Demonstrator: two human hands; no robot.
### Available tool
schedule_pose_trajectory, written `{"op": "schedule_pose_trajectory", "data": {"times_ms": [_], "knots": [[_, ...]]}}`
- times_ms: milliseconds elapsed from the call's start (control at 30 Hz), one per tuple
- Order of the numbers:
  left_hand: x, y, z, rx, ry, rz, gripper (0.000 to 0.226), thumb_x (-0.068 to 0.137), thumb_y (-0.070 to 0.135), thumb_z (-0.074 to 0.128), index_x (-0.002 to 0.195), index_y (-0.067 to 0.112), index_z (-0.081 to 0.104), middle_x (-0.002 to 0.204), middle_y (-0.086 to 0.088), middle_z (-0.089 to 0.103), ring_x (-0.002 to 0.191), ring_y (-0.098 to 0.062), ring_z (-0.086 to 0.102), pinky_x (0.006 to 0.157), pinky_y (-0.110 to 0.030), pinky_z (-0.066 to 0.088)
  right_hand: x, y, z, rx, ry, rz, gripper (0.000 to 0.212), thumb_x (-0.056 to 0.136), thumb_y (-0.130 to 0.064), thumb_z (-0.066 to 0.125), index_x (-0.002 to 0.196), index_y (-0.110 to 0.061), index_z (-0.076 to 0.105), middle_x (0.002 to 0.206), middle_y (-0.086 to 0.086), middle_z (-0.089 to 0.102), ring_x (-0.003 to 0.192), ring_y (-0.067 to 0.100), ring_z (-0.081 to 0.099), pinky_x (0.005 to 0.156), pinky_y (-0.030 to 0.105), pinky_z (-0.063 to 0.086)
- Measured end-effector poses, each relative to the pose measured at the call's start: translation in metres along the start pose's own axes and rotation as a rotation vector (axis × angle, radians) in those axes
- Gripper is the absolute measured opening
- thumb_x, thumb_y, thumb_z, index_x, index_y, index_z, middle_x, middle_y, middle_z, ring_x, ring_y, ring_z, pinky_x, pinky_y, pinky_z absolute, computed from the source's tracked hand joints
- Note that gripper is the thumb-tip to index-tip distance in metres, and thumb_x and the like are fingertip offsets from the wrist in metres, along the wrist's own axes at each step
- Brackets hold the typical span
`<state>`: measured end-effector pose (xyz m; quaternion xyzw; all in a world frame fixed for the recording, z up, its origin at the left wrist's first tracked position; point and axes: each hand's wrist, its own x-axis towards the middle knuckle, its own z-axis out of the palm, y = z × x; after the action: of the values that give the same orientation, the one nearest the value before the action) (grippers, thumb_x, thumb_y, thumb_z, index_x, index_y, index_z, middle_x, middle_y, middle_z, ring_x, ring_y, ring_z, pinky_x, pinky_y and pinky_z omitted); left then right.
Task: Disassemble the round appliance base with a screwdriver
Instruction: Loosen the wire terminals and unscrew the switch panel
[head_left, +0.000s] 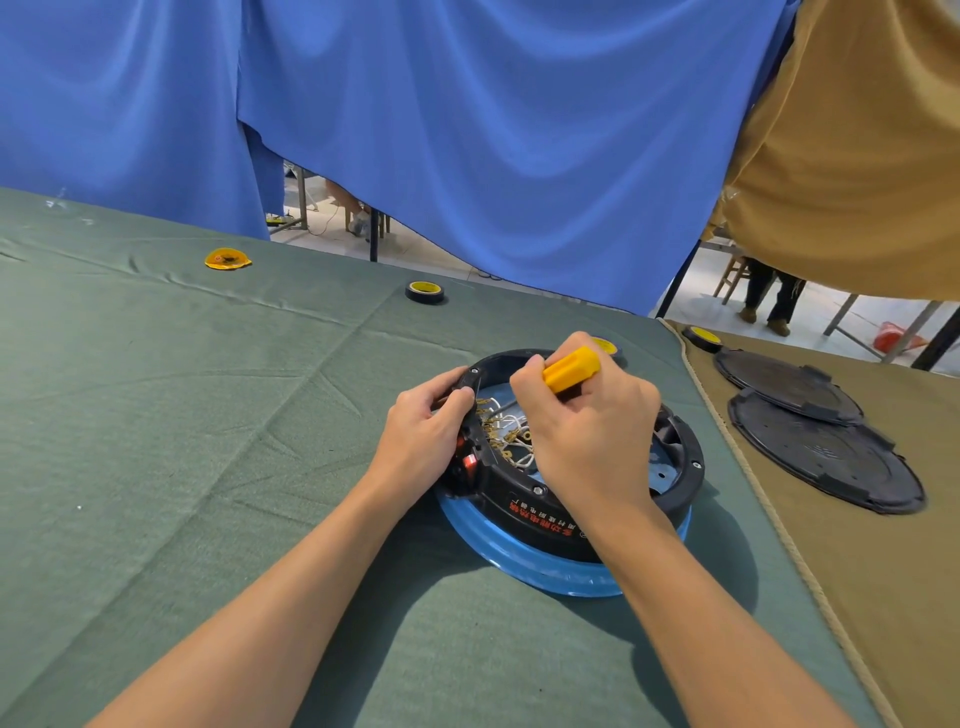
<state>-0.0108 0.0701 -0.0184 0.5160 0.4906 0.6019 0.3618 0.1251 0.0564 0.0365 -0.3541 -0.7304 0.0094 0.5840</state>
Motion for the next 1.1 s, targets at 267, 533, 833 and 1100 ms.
{"op": "schedule_pose_trajectory", "data": {"times_ms": [267,533,833,1100], "knots": [[0.0002,-0.002,0.0006,0.002,0.006,0.022,0.028,0.084,0.03,0.049,0.091,0.047,0.07,0.092,0.003,0.075,0.09,-0.02,0.07,0.086,-0.048,0.055,0.002,0.003,-0.0024,-0.053,0.02,0.014,0.037,0.083,-0.01,0.061,0.054,-0.001,0.039,0.044,0.007,0.035,0.043,0.025,0.034,0.044,0.029,0.027],[0.0006,-0.0038,0.0003,-0.001,0.011,0.027,0.028,0.085,0.03,0.05,0.088,0.05,0.069,0.09,0.007,0.075,0.087,-0.017,0.071,0.082,-0.041,0.058,0.0022,0.0022,-0.0025,-0.026,0.097,0.057,0.037,0.082,-0.01,0.061,0.053,-0.003,0.038,0.043,0.005,0.035,0.049,0.028,0.037,0.047,0.019,0.026],[-0.0009,-0.0024,0.0003,-0.001,0.008,0.031,0.028,0.087,0.026,0.05,0.093,0.047,0.068,0.092,0.007,0.075,0.088,-0.016,0.07,0.083,-0.039,0.057,0.0035,0.007,0.002,-0.08,-0.004,0.082,0.039,0.086,-0.015,0.061,0.055,-0.003,0.041,0.045,0.006,0.038,0.051,0.027,0.038,0.053,0.024,0.03],[0.0,-0.0026,0.0,-0.009,-0.001,0.018,0.027,0.082,0.033,0.05,0.091,0.049,0.069,0.091,0.006,0.075,0.087,-0.017,0.07,0.084,-0.042,0.057,0.004,0.0075,0.0015,-0.099,0.043,0.064,0.038,0.087,-0.012,0.061,0.055,-0.004,0.042,0.044,0.003,0.038,0.053,0.025,0.042,0.048,0.019,0.03]]}}
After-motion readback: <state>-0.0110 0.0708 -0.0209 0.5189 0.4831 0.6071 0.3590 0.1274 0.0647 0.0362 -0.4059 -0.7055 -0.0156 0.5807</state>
